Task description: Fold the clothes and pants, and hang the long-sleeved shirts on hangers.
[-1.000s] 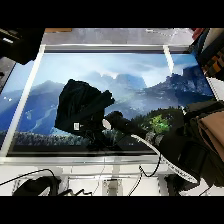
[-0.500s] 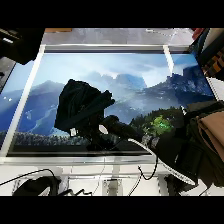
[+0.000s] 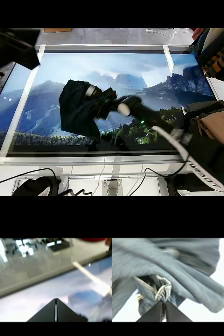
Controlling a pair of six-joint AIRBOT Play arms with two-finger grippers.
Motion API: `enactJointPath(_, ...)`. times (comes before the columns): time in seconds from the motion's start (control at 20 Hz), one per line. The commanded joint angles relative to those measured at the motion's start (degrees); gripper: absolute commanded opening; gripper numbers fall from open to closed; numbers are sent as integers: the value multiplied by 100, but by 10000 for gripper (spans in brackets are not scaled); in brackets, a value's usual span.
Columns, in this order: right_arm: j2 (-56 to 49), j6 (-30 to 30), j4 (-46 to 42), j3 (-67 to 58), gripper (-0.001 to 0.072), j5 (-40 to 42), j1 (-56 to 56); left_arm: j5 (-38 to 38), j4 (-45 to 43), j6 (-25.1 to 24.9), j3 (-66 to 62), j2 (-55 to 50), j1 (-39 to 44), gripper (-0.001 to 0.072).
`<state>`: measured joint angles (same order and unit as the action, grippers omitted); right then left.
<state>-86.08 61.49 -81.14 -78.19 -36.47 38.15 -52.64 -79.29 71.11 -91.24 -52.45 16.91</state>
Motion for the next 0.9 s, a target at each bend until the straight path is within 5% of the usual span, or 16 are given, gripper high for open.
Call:
enactJointPath(0.0, 422, 1408, 186, 0, 22, -509, -1012, -1025, -138, 2, 297, -245, -24, 32)
enactJointPath(0.15, 442, 1731, 420, 0, 22, -1204, -1980, -1040, 330, 177, 1217, -238, -24, 31)
enactJointPath(0.4, 439, 1725, 1276, 0, 23, -1749, -2898, -505, 2468, 223, 3606, -260, -22, 41)
enactJointPath(0.45, 439, 1714, 1283, 0, 23, -1779, -2918, -452, 2634, 308, 4000, -271, -26, 128)
enactJointPath(0.55, 435, 1687, 1296, 0, 23, -1777, -2905, -549, 2651, 608, 4518, -328, -20, 665)
enactJointPath(0.85, 435, 1687, 1296, 0, 24, -1753, -2894, -1051, 2935, 1108, 4800, -817, 730, 693)
